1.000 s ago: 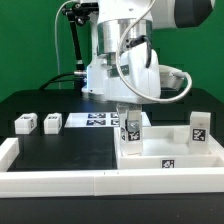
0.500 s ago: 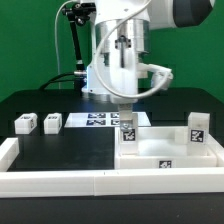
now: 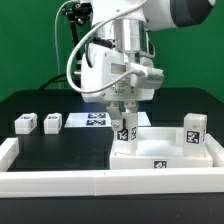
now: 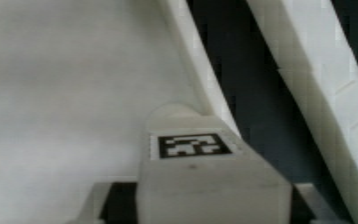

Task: Assemble square table

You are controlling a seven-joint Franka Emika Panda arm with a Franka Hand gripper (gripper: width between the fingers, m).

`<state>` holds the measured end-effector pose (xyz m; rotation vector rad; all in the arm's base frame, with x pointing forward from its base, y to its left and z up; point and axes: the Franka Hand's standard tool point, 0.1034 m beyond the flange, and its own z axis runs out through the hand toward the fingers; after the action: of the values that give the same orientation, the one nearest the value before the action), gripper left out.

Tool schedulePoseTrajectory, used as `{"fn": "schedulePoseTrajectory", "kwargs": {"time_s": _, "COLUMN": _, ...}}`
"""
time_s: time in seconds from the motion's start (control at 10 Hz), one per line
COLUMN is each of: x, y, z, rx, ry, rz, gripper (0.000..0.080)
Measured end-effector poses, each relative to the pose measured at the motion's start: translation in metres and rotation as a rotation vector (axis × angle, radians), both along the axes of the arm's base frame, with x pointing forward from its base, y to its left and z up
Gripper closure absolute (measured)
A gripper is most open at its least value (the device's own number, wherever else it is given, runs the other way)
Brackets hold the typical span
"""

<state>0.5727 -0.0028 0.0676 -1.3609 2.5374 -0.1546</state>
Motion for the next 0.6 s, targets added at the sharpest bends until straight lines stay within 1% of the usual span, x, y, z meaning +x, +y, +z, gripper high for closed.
{"fn": "schedulePoseTrajectory", "kwargs": {"time_s": 0.1, "x": -0.0006, "y": 0.0013, "z": -0.0002, "rx": 0.025, "ry": -0.001, "rz": -0.074, "gripper": 0.0504}}
{"fn": "schedulePoseTrajectory", "kwargs": {"time_s": 0.2, "x": -0.0008, "y": 0.0018, "z": -0.0005, "rx": 0.030, "ry": 0.001, "rz": -0.088, "gripper": 0.0504}}
{"fn": "schedulePoseTrajectory", "kwargs": {"time_s": 0.4, "x": -0.0009, "y": 0.0018, "z": -0.0007, "rx": 0.026, "ry": 0.001, "rz": -0.073, "gripper": 0.0504}}
{"fn": "schedulePoseTrajectory", "kwargs": {"time_s": 0.5, "x": -0.0001, "y": 0.0009, "z": -0.0002, "rx": -0.003, "ry": 0.003, "rz": 0.051, "gripper": 0.0305}}
{"fn": "schedulePoseTrajectory", "kwargs": {"time_s": 0.6, "x": 0.0014, "y": -0.0014, "z": 0.0012, "rx": -0.016, "ry": -0.002, "rz": 0.099, "gripper": 0.0187}}
